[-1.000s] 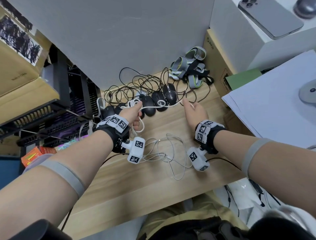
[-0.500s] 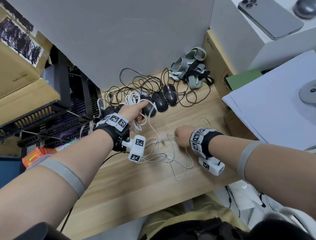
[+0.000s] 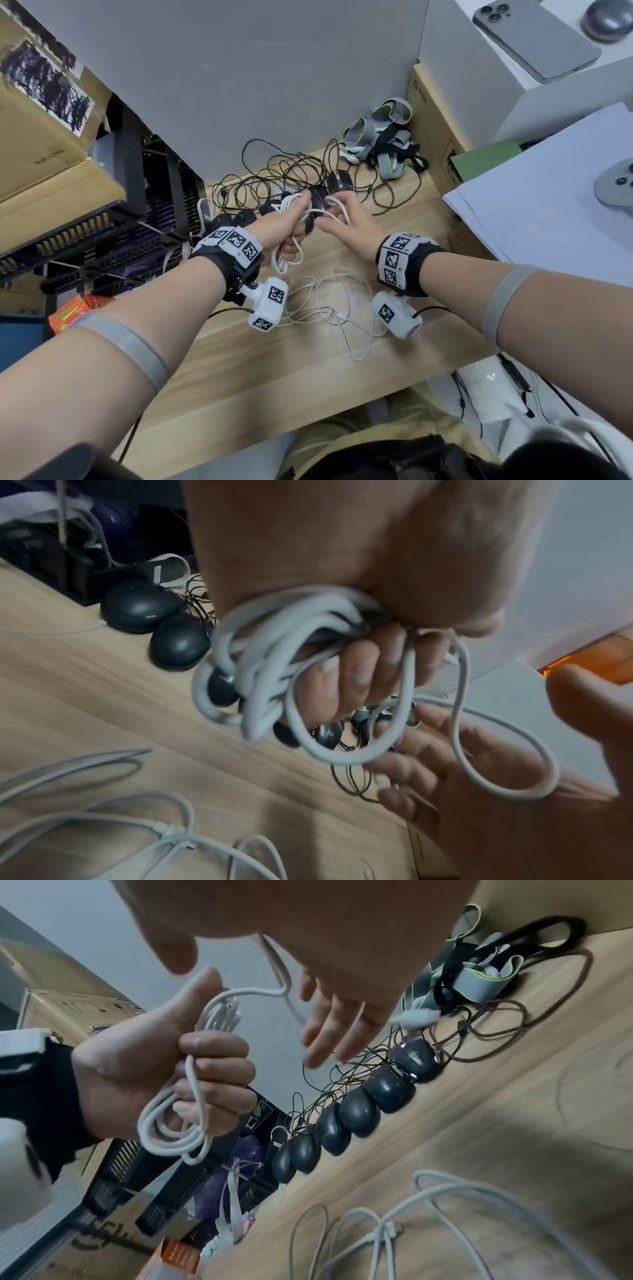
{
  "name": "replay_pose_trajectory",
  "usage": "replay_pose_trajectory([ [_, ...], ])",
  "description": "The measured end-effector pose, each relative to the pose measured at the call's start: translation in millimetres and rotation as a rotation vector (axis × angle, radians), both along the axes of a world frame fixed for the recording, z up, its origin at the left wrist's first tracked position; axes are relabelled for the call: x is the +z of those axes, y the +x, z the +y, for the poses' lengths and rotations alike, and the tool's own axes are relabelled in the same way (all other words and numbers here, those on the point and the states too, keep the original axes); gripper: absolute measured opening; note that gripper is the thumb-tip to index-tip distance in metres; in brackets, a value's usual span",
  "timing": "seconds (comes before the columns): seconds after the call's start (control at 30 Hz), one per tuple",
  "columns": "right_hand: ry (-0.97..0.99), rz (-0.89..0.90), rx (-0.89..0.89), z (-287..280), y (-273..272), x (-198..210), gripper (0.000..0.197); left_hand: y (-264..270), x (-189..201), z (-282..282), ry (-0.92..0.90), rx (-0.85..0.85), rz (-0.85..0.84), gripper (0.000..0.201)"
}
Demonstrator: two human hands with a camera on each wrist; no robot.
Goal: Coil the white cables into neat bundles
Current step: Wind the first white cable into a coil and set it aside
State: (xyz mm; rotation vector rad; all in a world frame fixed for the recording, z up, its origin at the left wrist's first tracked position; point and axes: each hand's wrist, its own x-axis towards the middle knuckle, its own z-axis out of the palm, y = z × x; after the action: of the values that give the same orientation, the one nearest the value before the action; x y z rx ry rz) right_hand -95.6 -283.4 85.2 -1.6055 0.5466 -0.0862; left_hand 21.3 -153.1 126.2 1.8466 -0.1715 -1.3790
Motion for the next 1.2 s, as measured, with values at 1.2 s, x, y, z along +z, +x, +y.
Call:
replay_pose_trajectory([
  [1.2, -0.227, 0.048, 0.270, -0.3, 15.0, -0.5, 0.020, 21.2, -5.8, 6.4, 0.029, -0.112, -0.345, 0.058],
])
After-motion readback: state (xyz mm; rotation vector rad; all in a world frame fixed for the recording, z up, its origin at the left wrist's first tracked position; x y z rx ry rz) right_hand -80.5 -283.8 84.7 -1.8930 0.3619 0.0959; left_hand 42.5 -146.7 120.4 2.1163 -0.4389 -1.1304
